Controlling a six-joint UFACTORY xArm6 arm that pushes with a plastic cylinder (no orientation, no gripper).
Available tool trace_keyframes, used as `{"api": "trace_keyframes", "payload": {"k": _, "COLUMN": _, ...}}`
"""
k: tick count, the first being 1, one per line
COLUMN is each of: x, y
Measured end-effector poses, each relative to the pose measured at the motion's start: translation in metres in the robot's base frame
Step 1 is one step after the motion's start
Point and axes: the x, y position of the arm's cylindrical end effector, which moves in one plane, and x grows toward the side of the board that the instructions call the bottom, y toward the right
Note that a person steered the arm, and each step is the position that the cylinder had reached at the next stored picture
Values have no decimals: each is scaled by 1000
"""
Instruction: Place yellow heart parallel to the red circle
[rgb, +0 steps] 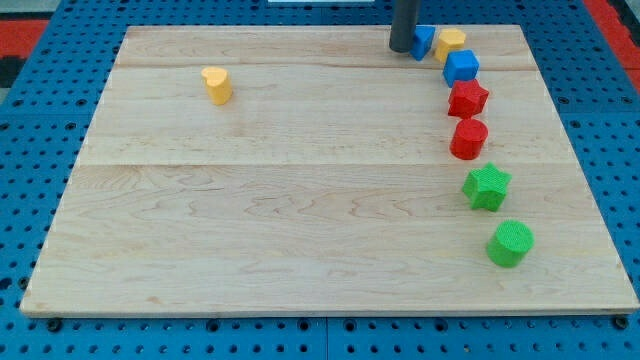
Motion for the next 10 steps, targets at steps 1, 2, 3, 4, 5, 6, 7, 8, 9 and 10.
{"api": "trace_keyframes", "payload": {"k": 1, "x": -7, "y": 11}}
{"api": "trace_keyframes", "payload": {"k": 2, "x": -16, "y": 19}}
{"api": "trace_keyframes", "payload": {"k": 3, "x": -18, "y": 36}}
{"api": "trace_keyframes", "payload": {"k": 4, "x": -19, "y": 38}}
{"api": "trace_keyframes", "payload": {"k": 5, "x": -19, "y": -6}}
{"api": "trace_keyframes", "payload": {"k": 6, "x": 23, "y": -133}}
{"api": "trace_keyframes", "payload": {"k": 7, "x": 43, "y": -276}}
{"api": "trace_keyframes", "payload": {"k": 8, "x": 102, "y": -243}}
{"api": "trace_keyframes", "payload": {"k": 9, "x": 132, "y": -182}}
{"api": "trace_keyframes", "payload": {"k": 10, "x": 161, "y": -104}}
